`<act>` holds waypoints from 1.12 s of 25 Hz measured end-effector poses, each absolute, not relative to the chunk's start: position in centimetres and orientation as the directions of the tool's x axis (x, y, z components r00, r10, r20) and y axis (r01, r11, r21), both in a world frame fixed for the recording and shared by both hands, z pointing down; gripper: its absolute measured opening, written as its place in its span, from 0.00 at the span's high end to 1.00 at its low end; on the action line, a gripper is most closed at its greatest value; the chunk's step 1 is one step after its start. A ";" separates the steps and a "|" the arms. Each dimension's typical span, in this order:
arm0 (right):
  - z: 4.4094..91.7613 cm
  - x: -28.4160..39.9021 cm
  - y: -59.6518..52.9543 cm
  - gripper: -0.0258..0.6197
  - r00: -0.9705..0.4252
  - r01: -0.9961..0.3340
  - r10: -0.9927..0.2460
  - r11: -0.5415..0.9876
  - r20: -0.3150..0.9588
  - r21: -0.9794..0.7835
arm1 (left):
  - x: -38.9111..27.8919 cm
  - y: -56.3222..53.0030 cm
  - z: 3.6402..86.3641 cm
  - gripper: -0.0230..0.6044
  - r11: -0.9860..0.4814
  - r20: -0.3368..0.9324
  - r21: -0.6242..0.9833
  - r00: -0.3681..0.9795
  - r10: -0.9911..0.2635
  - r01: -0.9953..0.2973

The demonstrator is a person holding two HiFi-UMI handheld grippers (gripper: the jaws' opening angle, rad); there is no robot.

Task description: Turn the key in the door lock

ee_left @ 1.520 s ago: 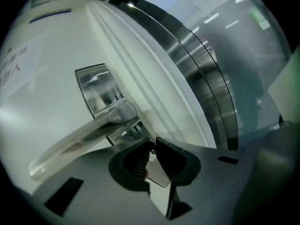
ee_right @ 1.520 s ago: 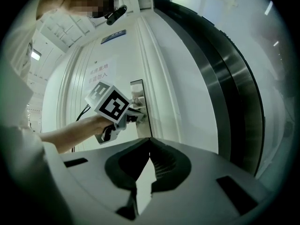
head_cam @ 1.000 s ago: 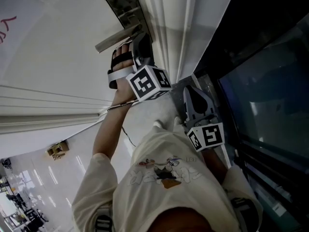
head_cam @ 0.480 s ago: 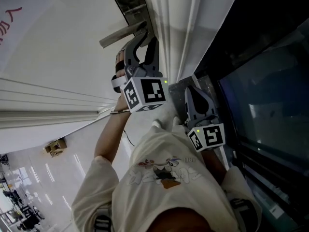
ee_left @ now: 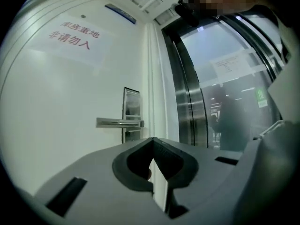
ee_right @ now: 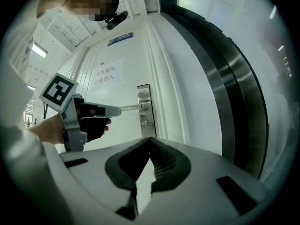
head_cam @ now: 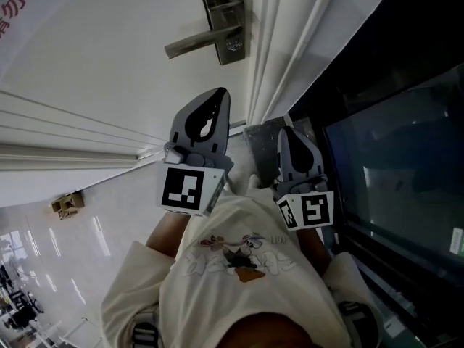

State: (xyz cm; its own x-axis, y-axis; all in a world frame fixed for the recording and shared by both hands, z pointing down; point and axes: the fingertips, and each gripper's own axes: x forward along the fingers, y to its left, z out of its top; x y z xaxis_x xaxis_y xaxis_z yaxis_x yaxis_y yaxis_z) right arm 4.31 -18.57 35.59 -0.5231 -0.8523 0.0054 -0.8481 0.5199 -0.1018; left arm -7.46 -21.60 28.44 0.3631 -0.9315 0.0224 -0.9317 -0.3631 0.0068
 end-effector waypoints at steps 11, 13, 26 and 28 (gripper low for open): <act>34.3 -0.3 -19.4 0.95 -0.580 -0.813 -0.814 0.581 -0.020 -0.041 | -11.4 -18.3 33.9 0.95 -0.278 0.050 0.195 0.293 -0.955 -0.941; 34.2 -0.9 -19.5 0.95 -0.588 -0.808 -0.809 0.588 -0.020 -0.041 | -11.6 -17.8 34.3 0.95 -0.272 0.052 0.202 0.288 -0.956 -0.941; 34.4 -3.4 -20.1 0.95 -0.627 -0.778 -0.779 0.627 0.000 -0.037 | -11.1 -16.4 36.4 0.95 -0.310 0.079 0.230 0.336 -0.939 -0.922; 34.0 -4.5 -21.4 0.95 -0.670 -0.742 -0.742 0.670 -0.023 -0.021 | -11.1 -17.4 36.3 0.95 -0.309 0.047 0.212 0.326 -0.944 -0.927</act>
State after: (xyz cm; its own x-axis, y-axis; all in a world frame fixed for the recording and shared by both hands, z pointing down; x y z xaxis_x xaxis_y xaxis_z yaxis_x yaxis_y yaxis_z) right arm -4.51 -21.42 33.96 -0.6699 -0.7421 -0.0228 -0.7418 0.6703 -0.0211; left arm -11.06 -17.38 36.29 0.3256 -0.9443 0.0473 -0.9271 -0.3091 0.2122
